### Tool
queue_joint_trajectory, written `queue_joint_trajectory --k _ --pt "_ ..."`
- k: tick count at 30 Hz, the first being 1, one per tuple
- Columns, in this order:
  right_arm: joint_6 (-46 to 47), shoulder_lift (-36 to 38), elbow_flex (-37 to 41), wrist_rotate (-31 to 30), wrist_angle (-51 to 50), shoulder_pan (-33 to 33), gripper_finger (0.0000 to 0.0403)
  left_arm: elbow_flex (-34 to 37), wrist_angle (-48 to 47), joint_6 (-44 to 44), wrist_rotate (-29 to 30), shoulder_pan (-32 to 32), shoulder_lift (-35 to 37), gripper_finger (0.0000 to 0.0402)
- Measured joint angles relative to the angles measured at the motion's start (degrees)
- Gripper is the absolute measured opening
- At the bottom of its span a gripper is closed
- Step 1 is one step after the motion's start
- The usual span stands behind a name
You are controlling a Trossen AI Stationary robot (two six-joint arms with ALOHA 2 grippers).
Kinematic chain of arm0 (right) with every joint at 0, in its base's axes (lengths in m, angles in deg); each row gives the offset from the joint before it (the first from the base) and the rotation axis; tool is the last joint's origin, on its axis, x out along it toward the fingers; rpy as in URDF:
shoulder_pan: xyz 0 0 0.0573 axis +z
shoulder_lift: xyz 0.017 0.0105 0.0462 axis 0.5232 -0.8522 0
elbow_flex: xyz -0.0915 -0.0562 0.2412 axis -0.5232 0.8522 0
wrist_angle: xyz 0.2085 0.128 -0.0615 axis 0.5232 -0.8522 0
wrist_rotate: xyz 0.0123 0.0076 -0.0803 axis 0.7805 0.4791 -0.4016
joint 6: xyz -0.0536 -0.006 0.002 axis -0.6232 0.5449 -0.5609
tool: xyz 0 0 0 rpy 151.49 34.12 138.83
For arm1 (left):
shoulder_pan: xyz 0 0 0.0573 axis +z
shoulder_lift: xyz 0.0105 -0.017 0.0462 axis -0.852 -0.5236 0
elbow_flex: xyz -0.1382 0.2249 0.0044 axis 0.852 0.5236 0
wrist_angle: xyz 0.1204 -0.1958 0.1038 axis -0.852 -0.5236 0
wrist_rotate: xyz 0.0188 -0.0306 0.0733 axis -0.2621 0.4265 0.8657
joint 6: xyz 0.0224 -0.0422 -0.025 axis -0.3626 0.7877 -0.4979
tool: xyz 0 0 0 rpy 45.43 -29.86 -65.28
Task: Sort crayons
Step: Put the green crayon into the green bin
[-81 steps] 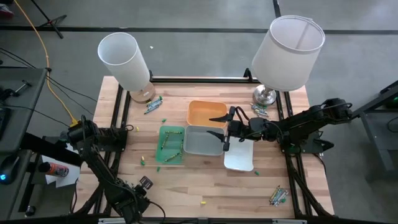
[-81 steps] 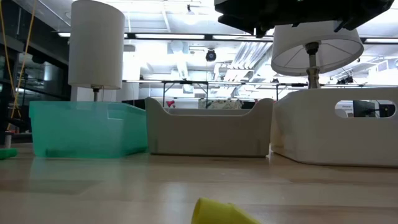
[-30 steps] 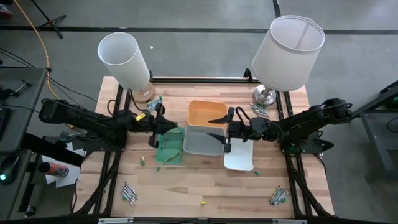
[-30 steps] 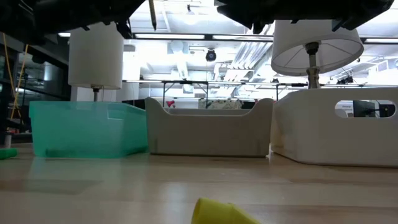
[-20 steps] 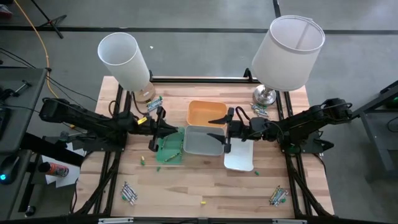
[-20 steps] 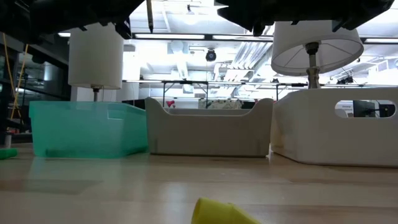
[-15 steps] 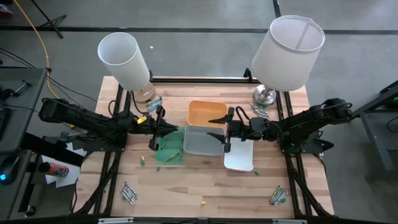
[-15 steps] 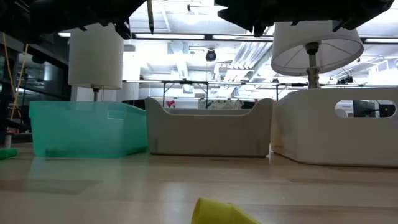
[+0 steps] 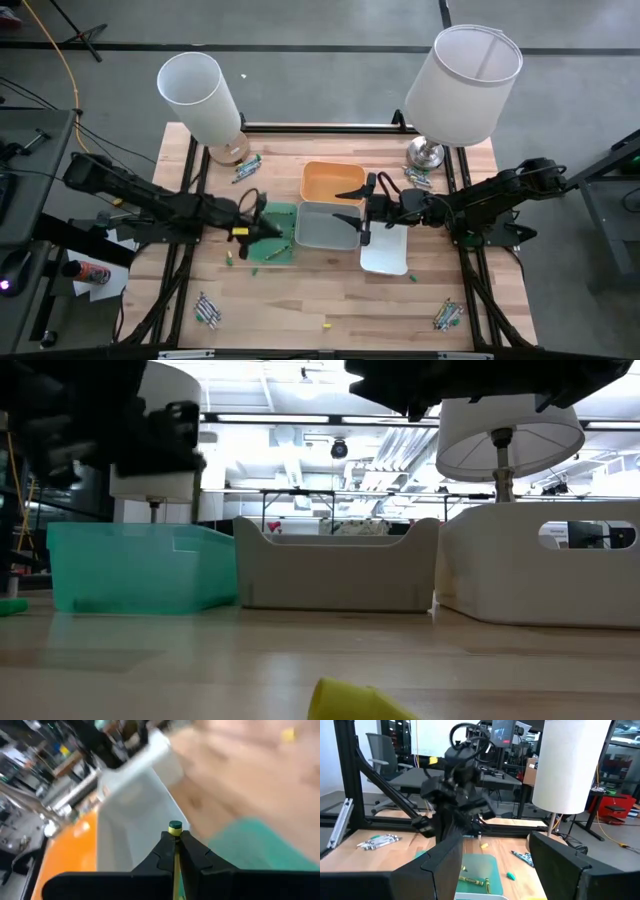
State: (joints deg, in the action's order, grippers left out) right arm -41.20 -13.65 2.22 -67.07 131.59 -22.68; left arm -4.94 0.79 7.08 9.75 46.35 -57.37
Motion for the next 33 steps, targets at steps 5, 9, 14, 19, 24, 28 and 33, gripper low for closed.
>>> queue_joint_trajectory --k 5,9,14,19,24,28,33 --pt "-0.33 0.0 0.0 -0.01 -0.29 -0.01 0.0224 0.0 -0.79 0.68 6.22 -1.75 0.0 0.0" --pt "-0.32 0.0 0.0 -0.01 -0.29 -0.01 0.0224 0.0 -0.55 2.55 11.78 -2.91 0.0 0.001" --pt "-0.32 0.0 0.0 -0.01 -0.29 0.01 0.0224 0.0 -0.72 4.93 19.82 -4.77 0.0 0.0045" --pt "-0.57 0.0 0.0 -0.01 -0.29 0.01 0.0224 -1.99 -2.2 8.73 21.45 -6.11 0.0 0.0099" --pt "-0.32 0.0 0.0 -0.02 -0.3 0.0 0.0224 -6.78 -2.91 13.08 21.56 -8.5 0.04 0.0141" --pt "-0.53 0.08 0.0 -0.03 -0.39 0.12 0.0224 -10.81 -0.97 13.8 21.42 -11.56 0.2 0.0157" --pt "-0.74 1.0 0.0 -0.05 -1.03 0.28 0.0224 -11.41 9.3 15.43 20.7 -13.19 0.2 0.0158"
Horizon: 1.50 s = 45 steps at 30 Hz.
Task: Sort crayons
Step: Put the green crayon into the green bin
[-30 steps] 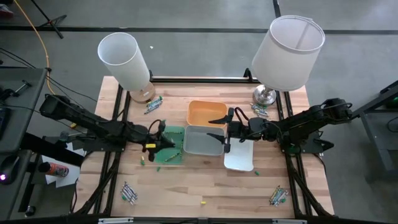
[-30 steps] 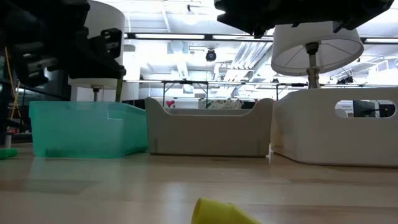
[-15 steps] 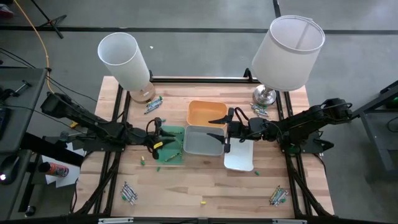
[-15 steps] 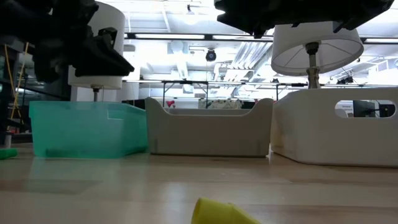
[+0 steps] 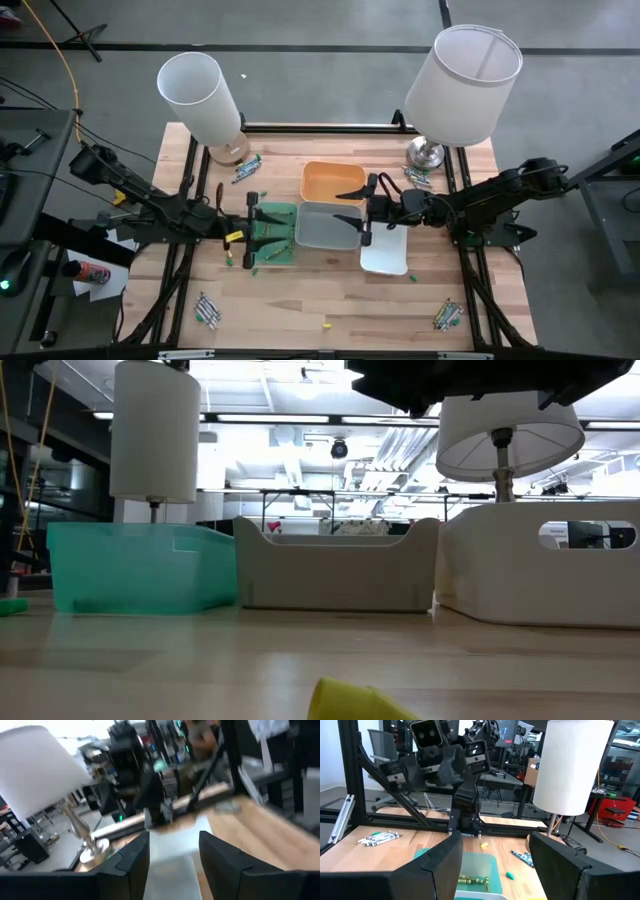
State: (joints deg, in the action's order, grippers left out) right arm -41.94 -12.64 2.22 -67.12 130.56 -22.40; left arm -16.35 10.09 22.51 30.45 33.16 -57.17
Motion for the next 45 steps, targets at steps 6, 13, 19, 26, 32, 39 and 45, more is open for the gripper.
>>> queue_joint_trajectory --k 6,13,19,26,32,39,45 --pt "0.0 0.02 -0.02 -2.93 -1.04 0.0 0.0224 0.0 -1.46 3.24 0.04 0.68 -0.05 0.0158" --pt "0.0 0.01 -0.02 -7.46 -2.54 0.0 0.0224 0.02 -3.71 4.12 0.39 2.31 -0.15 0.0158" --pt "2.02 2.85 -0.02 -18.21 -7.26 0.62 0.0224 0.02 -6.1 3.96 0.42 2.44 -0.17 0.0158" --pt "16.37 10.22 -0.02 -46.16 -21.82 3.41 0.0224 0.02 -6.5 4.31 0.39 2.44 -0.17 0.0158" --pt "29.36 14.97 -0.02 -51.27 -38.88 4.5 0.0224 0.02 -6.8 4.33 0.37 2.44 -0.17 0.0158" --pt "35.13 18.57 -0.02 -42.46 -44.66 4.52 0.0224 0.02 -7.52 4.36 0.31 2.44 -0.17 0.0158" --pt "39.14 18.67 -0.02 -30.14 -44.54 4.48 0.0224 0.02 -7.78 4.36 0.26 2.44 -0.17 0.0158"
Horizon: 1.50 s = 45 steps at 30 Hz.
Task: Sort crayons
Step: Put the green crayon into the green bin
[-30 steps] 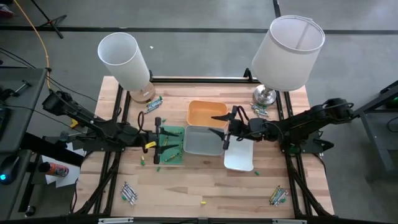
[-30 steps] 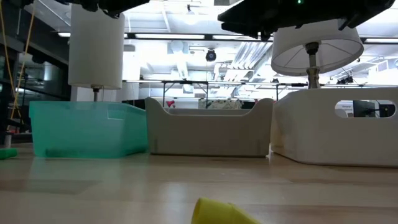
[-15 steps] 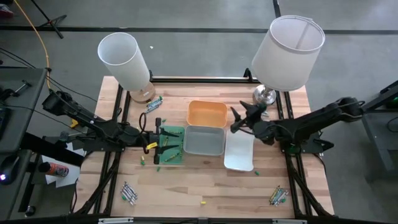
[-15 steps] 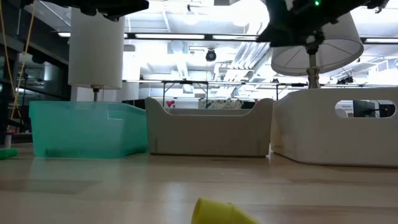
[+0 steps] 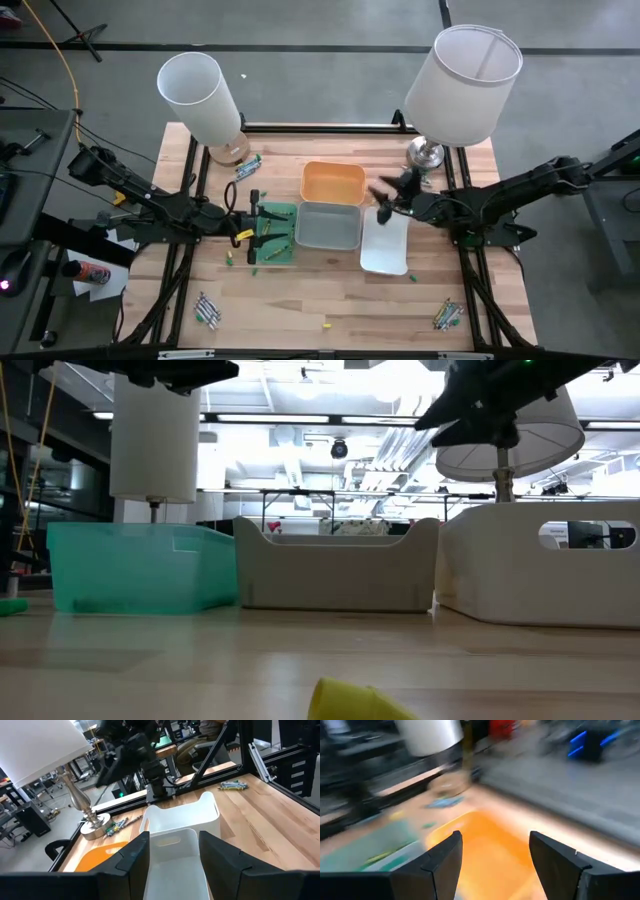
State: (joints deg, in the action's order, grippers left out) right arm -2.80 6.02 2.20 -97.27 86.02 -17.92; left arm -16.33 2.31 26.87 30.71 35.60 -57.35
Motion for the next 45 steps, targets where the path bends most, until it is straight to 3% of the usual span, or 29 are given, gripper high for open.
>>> queue_joint_trajectory --k 4,6,8,13,19,22,26,32,34,40,45 --pt "5.81 -0.02 0.0 29.91 0.71 0.43 0.0224 0.0 -1.28 0.03 0.0 0.0 0.0 0.0158" --pt "12.56 -0.09 0.0 41.41 1.46 2.4 0.0224 0.0 -2.21 0.04 0.0 0.0 0.02 0.0158" --pt "20.79 -0.74 0.0 45.5 1.07 6.17 0.0224 0.0 -2.89 0.08 0.01 0.0 0.0 0.0158" --pt "49.69 -3.51 -0.07 47.2 -6.78 18.91 0.0224 0.02 -3.1 0.12 0.02 -0.07 0.0 0.0158" --pt "93.72 -8.44 -0.01 61.38 -17.81 34.8 0.0224 0.02 -3.01 0.07 0.02 -0.07 0.0 0.0158" --pt "104.68 -10.37 -0.02 68.54 -21.04 40.27 0.0224 0.02 -3.01 0.06 0.02 -0.07 0.0 0.0158" --pt "104.76 -13.99 0.02 66.26 -24.43 40.93 0.0224 0.02 -2.98 0.06 0.02 -0.09 0.0 0.0158" --pt "99.23 -16.85 -0.85 62.37 -20.65 37.01 0.0224 0.02 -2.98 0.04 0.04 -0.09 0.0 0.0158" --pt "90.84 -17.05 -3.31 56.0 -19.91 36.54 0.0224 0.02 -3.01 0.04 0.04 -0.09 0.0 0.0158" --pt "57.19 -16.9 -18.11 29.51 -19.55 35.95 0.0224 0.02 -2.99 -0.01 0.04 -0.09 0.0 0.0158" --pt "37.55 -19.09 -31.54 14.93 -20.64 35.6 0.0224 0.02 -2.64 -0.05 0.04 -0.09 0.0 0.0158"
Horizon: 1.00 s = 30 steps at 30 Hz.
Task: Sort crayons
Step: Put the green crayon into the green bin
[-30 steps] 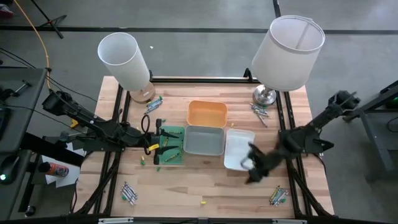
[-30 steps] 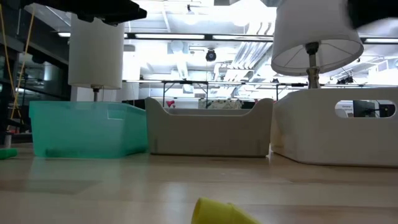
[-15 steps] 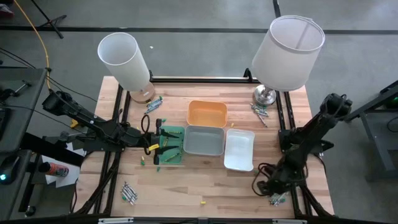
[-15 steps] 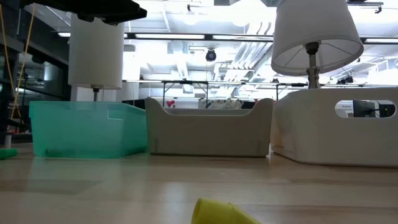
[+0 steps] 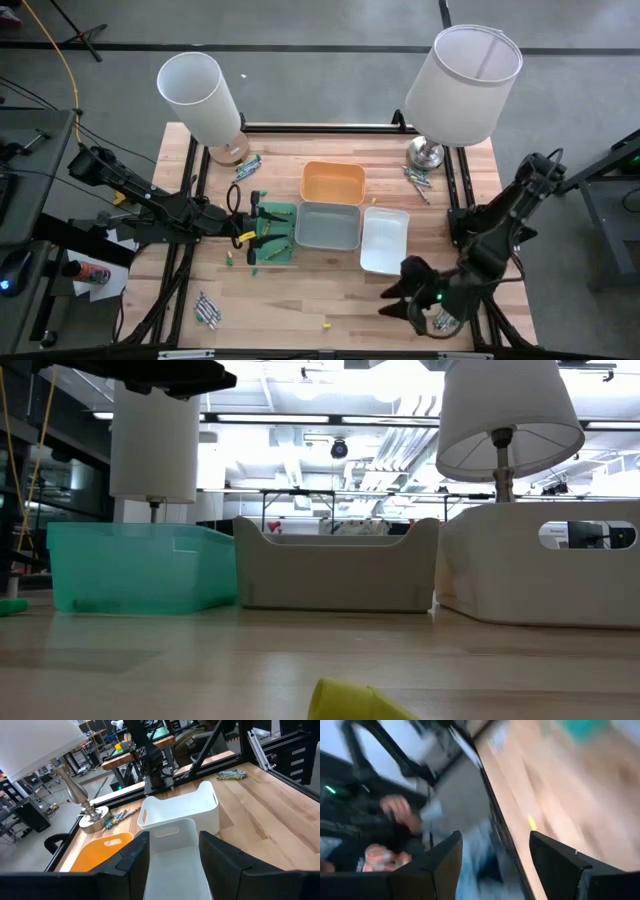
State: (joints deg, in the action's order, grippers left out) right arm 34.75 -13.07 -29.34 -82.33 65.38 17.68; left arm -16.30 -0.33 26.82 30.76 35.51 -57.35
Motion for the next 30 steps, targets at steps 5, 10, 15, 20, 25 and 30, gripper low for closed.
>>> queue_joint_trajectory --k 5,10,15,20,25,30 --pt "-11.72 -10.09 -15.59 9.3 -3.59 -3.56 0.0224 0.0 -0.32 0.01 0.01 0.0 0.0 0.0158" --pt "-4.76 -21.96 -34.05 22.95 -35.39 -6.41 0.0224 0.0 -0.33 0.03 0.0 0.0 0.0 0.0158" --pt "5.39 -30.69 -43.33 33.06 -67.64 -6.58 0.0224 0.0 -0.35 0.1 0.0 0.0 0.0 0.0158" --pt "7.33 -31.58 -36.92 38.59 -65.62 -5.14 0.0224 0.0 -0.55 0.11 0.0 0.0 0.0 0.0158" --pt "12.64 -30.47 -25.36 50.15 -66.54 -4.32 0.0224 0.0 -0.54 0.07 0.0 0.0 0.0 0.0158" --pt "20.95 -26.1 -12.1 56.37 -54.14 -2.62 0.0224 0.0 -0.3 0.07 0.0 0.01 0.0 0.0158"
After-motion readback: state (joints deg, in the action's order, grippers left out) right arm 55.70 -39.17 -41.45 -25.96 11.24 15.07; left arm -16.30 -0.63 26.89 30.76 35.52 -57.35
